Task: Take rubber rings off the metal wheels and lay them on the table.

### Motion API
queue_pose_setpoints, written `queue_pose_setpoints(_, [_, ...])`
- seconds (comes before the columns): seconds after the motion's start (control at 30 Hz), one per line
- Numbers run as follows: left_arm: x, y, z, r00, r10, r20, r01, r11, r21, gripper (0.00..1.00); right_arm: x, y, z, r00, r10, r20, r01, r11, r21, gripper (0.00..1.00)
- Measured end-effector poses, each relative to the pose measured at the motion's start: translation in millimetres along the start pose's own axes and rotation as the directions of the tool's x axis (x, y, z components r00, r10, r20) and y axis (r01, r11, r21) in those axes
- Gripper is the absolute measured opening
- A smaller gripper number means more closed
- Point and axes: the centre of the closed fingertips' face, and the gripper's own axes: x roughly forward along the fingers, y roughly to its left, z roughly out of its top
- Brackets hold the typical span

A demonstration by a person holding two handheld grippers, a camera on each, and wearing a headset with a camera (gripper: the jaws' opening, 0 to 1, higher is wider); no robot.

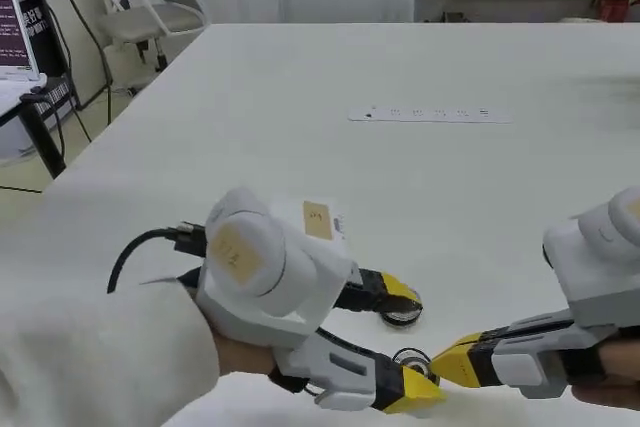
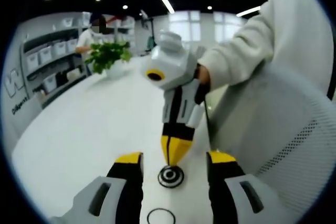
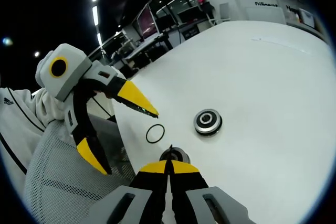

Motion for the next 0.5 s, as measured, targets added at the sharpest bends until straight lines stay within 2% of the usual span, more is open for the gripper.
queue_pose_setpoints(0.13, [-17.7,-0.8,3.7,1.0,0.005,-0.005,-0.005,1.0,0.016,0.55,-0.1,1.0,0.8,1.0,0.002,0.003,-0.002,1.0,0.001,0.0])
queue_pose_setpoints(0.2, [-28.7,2.6,6.0,0.9996,0.027,0.005,-0.027,1.0,0.009,0.57,-0.1,2.0,1.5,1.0,0.006,0.005,-0.006,1.0,0.001,0.0])
queue_pose_setpoints(0.33, [-48.3,7.1,11.7,0.9977,0.063,0.023,-0.063,0.998,-0.009,0.7,-0.3,4.8,3.4,0.9998,0.017,0.012,-0.017,1.0,0.001,0.0])
queue_pose_setpoints(0.5, [-71.2,8.4,18.5,0.9952,0.092,0.032,-0.093,0.996,0.01,0.72,-0.4,6.5,4.2,0.9995,0.024,0.019,-0.024,1.0,0.01,0.0])
